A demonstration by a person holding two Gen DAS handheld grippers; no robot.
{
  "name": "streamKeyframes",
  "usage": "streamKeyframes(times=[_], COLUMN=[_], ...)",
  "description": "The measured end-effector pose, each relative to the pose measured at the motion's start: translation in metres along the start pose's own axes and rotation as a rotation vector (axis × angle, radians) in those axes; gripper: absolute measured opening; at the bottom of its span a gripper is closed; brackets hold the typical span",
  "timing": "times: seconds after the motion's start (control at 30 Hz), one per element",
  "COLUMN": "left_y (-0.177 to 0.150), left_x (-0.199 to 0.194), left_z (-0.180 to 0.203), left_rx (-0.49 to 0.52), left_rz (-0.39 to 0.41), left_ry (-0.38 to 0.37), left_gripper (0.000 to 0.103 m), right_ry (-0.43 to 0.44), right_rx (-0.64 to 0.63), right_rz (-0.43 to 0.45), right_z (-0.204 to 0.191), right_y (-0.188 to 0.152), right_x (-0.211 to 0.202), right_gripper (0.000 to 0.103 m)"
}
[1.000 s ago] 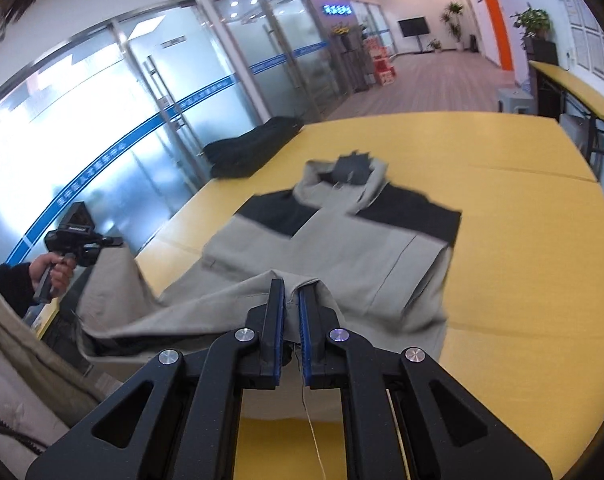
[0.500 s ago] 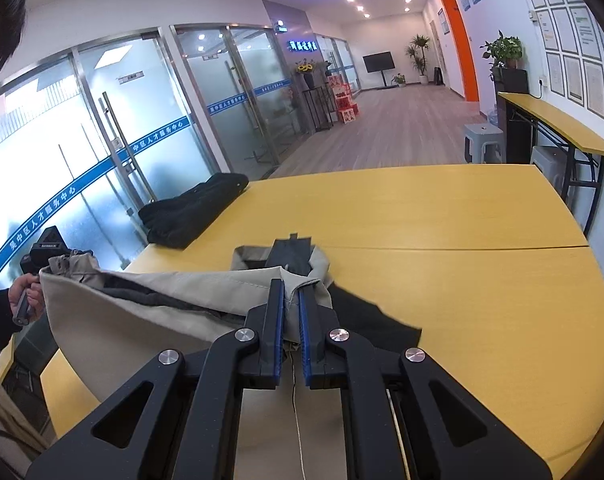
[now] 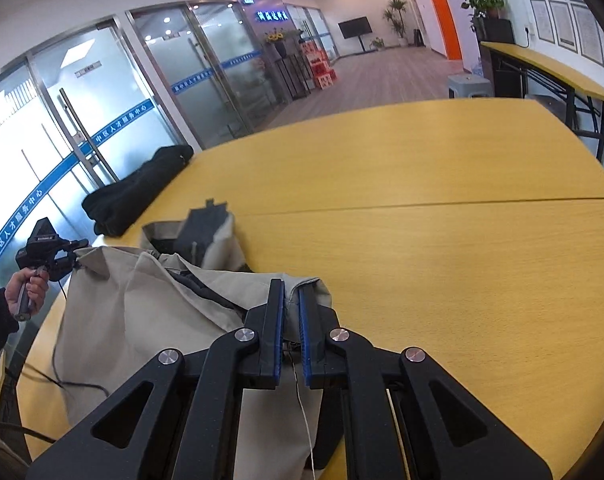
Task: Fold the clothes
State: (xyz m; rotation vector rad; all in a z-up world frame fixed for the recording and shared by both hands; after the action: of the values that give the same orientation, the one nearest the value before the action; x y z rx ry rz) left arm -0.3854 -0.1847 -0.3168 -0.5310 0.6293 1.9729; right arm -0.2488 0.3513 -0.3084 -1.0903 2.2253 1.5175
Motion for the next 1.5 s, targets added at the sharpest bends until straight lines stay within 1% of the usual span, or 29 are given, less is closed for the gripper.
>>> streamKeyframes(times=[0.1,0.17,0.27,0.3,0.33,0.37,0.4,0.43,0.47,0.53,0.57,0.6,0.67,0.77,0.8,0.83,0.87,0.9,0.93,1.03,1.13,1.17,1.2,1.27,1.3,1.4,1.43,1.47,1.5], left_y=[0.007,0.009,0.011,0.013,0.016,0.020,0.023,0.023,0.021,0.016,0.013,0.007,-0.010,-0.037,-0.044,-0.049,-0.053,-0.056,-0.055,-0.048,-0.014,-0.002,0.005,0.008,0.003,-0.014,-0.018,-0.019,-0.015], left_x=[0.011,0.017,0.018,0.013,0.004,-0.008,-0.020,-0.031,-0.038,-0.052,-0.056,-0.052,-0.032,0.000,0.010,0.017,0.023,0.024,0.029,0.037,0.044,0.043,0.040,0.030,0.029,0.024,0.024,0.031,0.038], left_z=[-0.010,-0.015,-0.014,-0.011,-0.007,-0.003,0.002,0.009,0.017,0.033,0.041,0.046,0.052,0.045,0.043,0.038,0.033,0.025,0.020,0.010,0.001,-0.004,-0.007,-0.007,-0.003,0.010,0.013,0.013,0.008], left_rx=[0.024,0.048,0.092,0.106,0.122,0.136,0.149,0.171,0.215,0.302,0.348,0.401,0.499,0.619,0.658,0.688,0.713,0.726,0.739,0.764,0.734,0.699,0.665,0.621,0.643,0.707,0.730,0.744,0.730], left_rz=[-0.006,-0.023,-0.026,-0.005,0.031,0.070,0.110,0.136,0.142,0.155,0.153,0.126,0.048,-0.070,-0.098,-0.115,-0.126,-0.126,-0.129,-0.128,-0.053,-0.034,-0.022,-0.012,-0.026,-0.067,-0.083,-0.101,-0.112], left_ry=[0.020,0.050,0.094,0.107,0.126,0.140,0.141,0.136,0.140,0.147,0.151,0.155,0.182,0.211,0.224,0.252,0.275,0.287,0.302,0.330,0.424,0.435,0.428,0.373,0.345,0.259,0.246,0.270,0.301], left_gripper=[0.010,0.014,0.022,0.029,0.044,0.054,0.069,0.073,0.074,0.075,0.075,0.075,0.075,0.075,0.075,0.075,0.075,0.075,0.075,0.074,0.074,0.074,0.074,0.074,0.074,0.075,0.075,0.075,0.075], right_ry=[-0.005,-0.012,-0.038,-0.039,-0.025,-0.011,0.001,-0.012,-0.034,-0.045,-0.066,-0.080,-0.097,-0.131,-0.153,-0.181,-0.210,-0.240,-0.265,-0.385,-0.427,-0.438,-0.448,-0.385,-0.346,-0.258,-0.229,-0.231,-0.237], right_rx=[0.018,0.031,0.053,0.054,0.050,0.040,0.027,0.011,-0.006,-0.020,-0.043,-0.082,-0.169,-0.230,-0.242,-0.255,-0.267,-0.279,-0.279,-0.291,-0.232,-0.210,-0.187,-0.126,-0.095,-0.011,0.016,0.038,0.063], right_rz=[-0.022,-0.059,-0.098,-0.097,-0.088,-0.064,-0.037,0.003,0.048,0.106,0.120,0.107,0.066,-0.067,-0.122,-0.149,-0.166,-0.183,-0.176,-0.135,-0.090,-0.074,-0.059,-0.029,-0.014,-0.042,-0.053,-0.078,-0.111], right_z=[0.012,0.019,0.015,0.012,0.007,0.000,-0.007,-0.014,-0.019,-0.026,-0.031,-0.038,-0.053,-0.061,-0.059,-0.054,-0.048,-0.043,-0.035,-0.010,0.009,0.015,0.021,0.020,0.019,0.024,0.025,0.032,0.040], right_y=[-0.002,-0.004,-0.015,-0.015,-0.014,-0.011,-0.008,-0.003,0.003,0.014,0.018,0.019,0.018,0.002,-0.006,-0.013,-0.019,-0.024,-0.026,-0.015,0.003,0.010,0.016,0.019,0.019,0.008,0.004,-0.001,-0.007], right_x=[0.010,0.019,0.024,0.023,0.021,0.016,0.009,0.000,-0.010,-0.025,-0.030,-0.028,-0.019,0.020,0.034,0.043,0.050,0.056,0.058,0.060,0.055,0.053,0.051,0.039,0.032,0.020,0.016,0.018,0.025], right_gripper=[0.006,0.007,0.012,0.022,0.042,0.056,0.078,0.091,0.093,0.095,0.095,0.095,0.095,0.094,0.089,0.081,0.079,0.077,0.077,0.077,0.077,0.077,0.077,0.078,0.080,0.082,0.082,0.082,0.082])
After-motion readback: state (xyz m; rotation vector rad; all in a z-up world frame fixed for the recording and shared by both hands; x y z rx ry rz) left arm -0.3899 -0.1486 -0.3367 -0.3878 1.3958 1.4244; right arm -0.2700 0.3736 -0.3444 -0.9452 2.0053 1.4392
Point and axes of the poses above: each gripper's, at about its wrist camera, not at the fingertips, and x roughly the way its jaws point, z to its right, y to its top, the point moved 6 cm from there along x, roughly the way its jaws point, and after that the axes turned 6 degrees about y, right-handed, at the moved point
